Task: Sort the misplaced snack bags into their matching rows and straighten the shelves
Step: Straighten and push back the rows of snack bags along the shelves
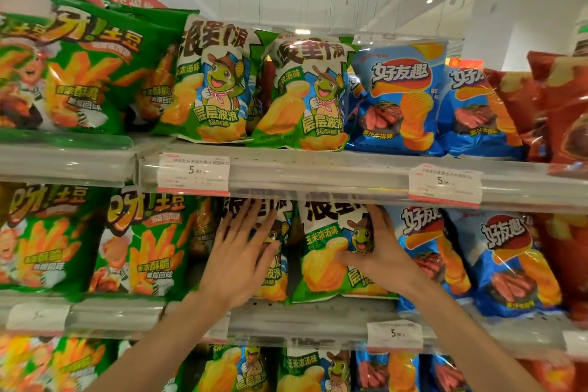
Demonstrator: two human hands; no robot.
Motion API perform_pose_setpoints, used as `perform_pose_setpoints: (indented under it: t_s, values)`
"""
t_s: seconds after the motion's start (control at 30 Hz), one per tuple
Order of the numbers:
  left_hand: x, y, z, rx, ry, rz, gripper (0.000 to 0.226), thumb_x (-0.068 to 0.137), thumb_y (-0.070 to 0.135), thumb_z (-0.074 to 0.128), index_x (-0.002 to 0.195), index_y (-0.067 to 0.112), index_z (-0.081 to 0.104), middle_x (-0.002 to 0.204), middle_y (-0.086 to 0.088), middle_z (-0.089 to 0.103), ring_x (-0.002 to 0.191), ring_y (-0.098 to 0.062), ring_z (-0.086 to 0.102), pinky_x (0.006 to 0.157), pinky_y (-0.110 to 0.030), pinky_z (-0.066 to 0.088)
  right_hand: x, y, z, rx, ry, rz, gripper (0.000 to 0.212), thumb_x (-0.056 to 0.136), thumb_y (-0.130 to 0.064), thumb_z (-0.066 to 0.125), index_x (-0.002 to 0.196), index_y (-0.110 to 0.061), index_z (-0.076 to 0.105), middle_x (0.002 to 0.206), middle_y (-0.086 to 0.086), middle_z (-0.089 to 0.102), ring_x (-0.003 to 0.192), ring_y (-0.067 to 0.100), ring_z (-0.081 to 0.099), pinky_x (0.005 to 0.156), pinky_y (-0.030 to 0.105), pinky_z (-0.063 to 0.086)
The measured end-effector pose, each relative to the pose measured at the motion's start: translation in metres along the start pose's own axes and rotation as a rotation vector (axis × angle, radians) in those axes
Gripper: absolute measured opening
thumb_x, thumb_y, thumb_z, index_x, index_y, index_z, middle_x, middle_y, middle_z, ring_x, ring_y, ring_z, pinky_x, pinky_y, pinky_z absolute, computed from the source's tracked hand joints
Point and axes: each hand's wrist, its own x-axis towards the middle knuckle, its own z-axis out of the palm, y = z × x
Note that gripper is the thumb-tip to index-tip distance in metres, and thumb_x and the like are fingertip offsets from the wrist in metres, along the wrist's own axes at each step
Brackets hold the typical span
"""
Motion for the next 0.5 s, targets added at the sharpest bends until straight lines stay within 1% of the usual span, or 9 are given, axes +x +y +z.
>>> perform_pose_setpoints:
  t_s: [0.07, 0.13, 0.2, 0.23, 0.27, 0.3, 0.4, 0.5]
  values:
    - [-0.001, 0.000, 0.004, 0.042, -0.008, -0.004, 0.058, 0.105, 0.054, 0.019, 0.158, 0.029, 0.022, 0.166, -0.004, 0.018, 0.154, -0.019, 0.006, 0.124, -0.046, 0.006, -0.001, -0.001, 0.002, -0.097, 0.010, -0.015, 0.102, 0.077, -0.033, 0.082, 0.152, -0.037, 0.013, 0.152, -0.009, 0.015, 0.134, 0.014, 0.031, 0.106, 0.021, 0.030]
    - [-0.001, 0.001, 0.004, 0.065, -0.007, -0.018, 0.058, 0.105, 0.053, 0.018, 0.157, 0.028, 0.027, 0.165, -0.005, 0.022, 0.154, -0.021, 0.009, 0.123, -0.048, 0.010, -0.007, -0.005, 0.006, -0.249, 0.094, -0.090, 0.096, 0.080, -0.049, 0.074, 0.153, -0.033, 0.014, 0.152, -0.007, 0.013, 0.143, 0.022, 0.021, 0.114, 0.031, 0.027]
    - [-0.001, 0.003, 0.004, 0.078, 0.004, -0.031, 0.058, 0.105, 0.052, 0.018, 0.156, 0.027, 0.030, 0.164, -0.005, 0.024, 0.154, -0.021, 0.012, 0.123, -0.051, 0.012, -0.010, -0.008, 0.014, -0.508, 0.252, -0.215, 0.087, 0.086, -0.063, 0.057, 0.154, -0.023, 0.023, 0.151, 0.007, 0.023, 0.141, 0.032, 0.024, 0.118, 0.046, 0.025]
    - [-0.001, 0.004, 0.004, 0.083, 0.007, -0.037, 0.058, 0.105, 0.052, 0.018, 0.155, 0.027, 0.031, 0.163, -0.005, 0.026, 0.153, -0.022, 0.013, 0.122, -0.052, 0.013, -0.010, -0.010, 0.019, -0.613, 0.298, -0.267, 0.084, 0.088, -0.065, 0.050, 0.154, -0.018, 0.027, 0.149, 0.014, 0.030, 0.140, 0.036, 0.028, 0.119, 0.052, 0.023]
    - [-0.002, 0.004, 0.003, 0.084, 0.007, -0.040, 0.057, 0.105, 0.051, 0.017, 0.155, 0.026, 0.032, 0.163, -0.005, 0.027, 0.153, -0.022, 0.014, 0.122, -0.053, 0.014, -0.009, -0.012, 0.024, -0.675, 0.301, -0.289, 0.082, 0.091, -0.066, 0.044, 0.155, -0.016, 0.029, 0.149, 0.018, 0.034, 0.141, 0.038, 0.030, 0.119, 0.055, 0.022]
    - [-0.002, 0.005, 0.003, 0.083, 0.006, -0.042, 0.057, 0.105, 0.050, 0.017, 0.155, 0.026, 0.032, 0.162, -0.005, 0.028, 0.153, -0.022, 0.014, 0.122, -0.054, 0.013, -0.008, -0.012, 0.030, -0.715, 0.285, -0.291, 0.080, 0.093, -0.066, 0.039, 0.155, -0.016, 0.029, 0.151, 0.020, 0.035, 0.143, 0.040, 0.029, 0.119, 0.056, 0.021]
    - [-0.002, 0.003, 0.004, 0.088, -0.001, -0.056, 0.056, 0.106, 0.048, 0.015, 0.155, 0.028, 0.030, 0.163, -0.003, 0.027, 0.154, -0.020, 0.011, 0.122, -0.054, 0.010, -0.003, -0.010, 0.045, -0.786, 0.248, -0.226, 0.075, 0.098, -0.064, 0.029, 0.157, -0.018, 0.026, 0.158, 0.022, 0.028, 0.146, 0.043, 0.024, 0.118, 0.058, 0.023]
    - [-0.001, 0.001, 0.005, 0.090, 0.000, -0.085, 0.056, 0.105, 0.047, 0.016, 0.156, 0.027, 0.029, 0.163, -0.003, 0.026, 0.154, -0.020, 0.010, 0.122, -0.056, 0.010, -0.002, -0.009, 0.058, -0.841, 0.238, -0.165, 0.077, 0.099, -0.066, 0.022, 0.157, -0.015, 0.022, 0.159, 0.025, 0.025, 0.147, 0.044, 0.021, 0.118, 0.059, 0.020]
